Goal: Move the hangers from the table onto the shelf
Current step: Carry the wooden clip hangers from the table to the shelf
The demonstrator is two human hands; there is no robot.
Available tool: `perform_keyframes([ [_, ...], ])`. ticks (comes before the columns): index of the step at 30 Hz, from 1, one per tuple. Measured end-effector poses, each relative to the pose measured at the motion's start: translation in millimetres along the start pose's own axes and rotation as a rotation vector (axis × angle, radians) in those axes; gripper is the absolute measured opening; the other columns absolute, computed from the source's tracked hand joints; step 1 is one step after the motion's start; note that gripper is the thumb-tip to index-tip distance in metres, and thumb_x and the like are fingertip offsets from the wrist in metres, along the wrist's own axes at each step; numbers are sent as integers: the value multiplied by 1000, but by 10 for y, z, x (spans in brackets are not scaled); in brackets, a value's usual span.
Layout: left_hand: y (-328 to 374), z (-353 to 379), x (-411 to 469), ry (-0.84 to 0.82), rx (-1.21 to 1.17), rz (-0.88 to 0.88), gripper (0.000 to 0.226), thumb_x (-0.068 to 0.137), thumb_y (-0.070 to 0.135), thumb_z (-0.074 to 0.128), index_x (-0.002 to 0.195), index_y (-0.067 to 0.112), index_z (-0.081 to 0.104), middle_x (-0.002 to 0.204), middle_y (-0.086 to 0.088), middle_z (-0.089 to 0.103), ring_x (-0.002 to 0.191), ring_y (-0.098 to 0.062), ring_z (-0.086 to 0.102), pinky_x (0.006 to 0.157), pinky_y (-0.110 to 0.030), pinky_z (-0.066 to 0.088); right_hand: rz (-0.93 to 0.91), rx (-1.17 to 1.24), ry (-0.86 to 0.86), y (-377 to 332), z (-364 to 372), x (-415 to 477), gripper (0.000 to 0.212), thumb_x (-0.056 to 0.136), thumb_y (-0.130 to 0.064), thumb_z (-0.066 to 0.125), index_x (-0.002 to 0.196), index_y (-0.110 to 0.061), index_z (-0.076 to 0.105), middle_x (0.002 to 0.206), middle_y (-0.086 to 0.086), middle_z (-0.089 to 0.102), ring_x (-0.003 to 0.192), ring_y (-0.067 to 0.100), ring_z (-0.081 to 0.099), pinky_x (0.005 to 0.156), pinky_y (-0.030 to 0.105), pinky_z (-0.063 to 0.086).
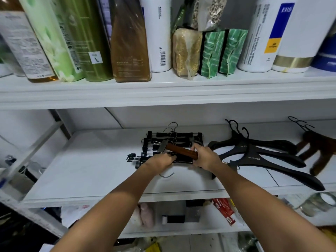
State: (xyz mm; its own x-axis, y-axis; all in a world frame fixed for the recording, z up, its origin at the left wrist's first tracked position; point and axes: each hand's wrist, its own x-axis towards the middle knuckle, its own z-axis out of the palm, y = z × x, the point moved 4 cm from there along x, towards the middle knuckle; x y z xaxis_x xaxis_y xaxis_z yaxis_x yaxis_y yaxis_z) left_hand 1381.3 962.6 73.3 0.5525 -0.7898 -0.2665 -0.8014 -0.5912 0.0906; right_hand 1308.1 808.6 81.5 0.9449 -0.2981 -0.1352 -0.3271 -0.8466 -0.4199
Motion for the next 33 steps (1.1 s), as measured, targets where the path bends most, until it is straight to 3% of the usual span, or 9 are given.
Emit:
perform_keyframes([
  [7,-413,34,-187,175,-154,15,43,103,36,24,137,20,44,129,-11,58,113,-25,57,98,-38,45,35,58,44,-69,14,-19,47,73,-21,80,108,-23,47,93,-4,54,85,18,55,75,31,47],
  [9,-616,102,-282,182,-173,11,49,100,47,21,140,27,41,137,-6,53,124,-21,50,107,-38,37,53,99,51,-46,19,-22,47,72,-21,81,103,-24,45,94,-3,57,85,19,58,76,32,50],
  [13,-818,211,-366,103,-244,-30,90,73,84,12,148,35,21,152,-4,32,143,-25,22,119,-44,12,46,146,50,-74,35,-31,50,69,-20,83,102,-24,45,95,0,61,90,23,63,82,42,55],
  [16,-846,217,-402,88,-384,-63,72,85,67,39,147,33,24,150,-5,35,142,-27,20,120,-43,8,51,161,33,-36,21,-36,51,68,-21,84,99,-26,44,98,4,64,89,23,64,82,43,55],
  [19,-804,232,-407,79,-248,-10,75,81,65,49,145,31,31,145,-1,41,137,-23,27,118,-39,15,59,176,12,33,12,-35,52,63,-24,86,96,-29,46,101,4,65,91,22,64,85,43,54],
  [23,-814,251,-318,293,-434,-24,62,87,64,41,110,12,64,106,-6,68,102,-25,60,85,-28,40,54,165,-8,64,40,-46,57,59,-27,89,96,-29,45,104,4,64,93,23,61,86,41,52],
  [26,-716,290,-253,319,-501,-50,28,94,32,54,98,6,64,90,-9,65,87,-20,58,75,-26,37,64,167,-26,108,47,-71,57,60,-24,89,97,-24,46,97,5,60,88,22,58,80,36,50],
  [29,-674,337,-222,226,-504,-24,40,84,47,61,105,14,62,91,1,55,87,-14,50,73,-26,38,84,197,-41,213,35,-81,56,61,-22,88,99,-22,47,93,2,56,85,20,55,73,32,46],
  [33,-651,367,-125,226,-441,0,23,94,25,55,107,7,62,91,1,56,89,-16,52,70,-23,34,99,223,-51,274,38,-58,51,63,-20,88,93,-26,47,90,-1,58,83,19,56,73,31,47],
])
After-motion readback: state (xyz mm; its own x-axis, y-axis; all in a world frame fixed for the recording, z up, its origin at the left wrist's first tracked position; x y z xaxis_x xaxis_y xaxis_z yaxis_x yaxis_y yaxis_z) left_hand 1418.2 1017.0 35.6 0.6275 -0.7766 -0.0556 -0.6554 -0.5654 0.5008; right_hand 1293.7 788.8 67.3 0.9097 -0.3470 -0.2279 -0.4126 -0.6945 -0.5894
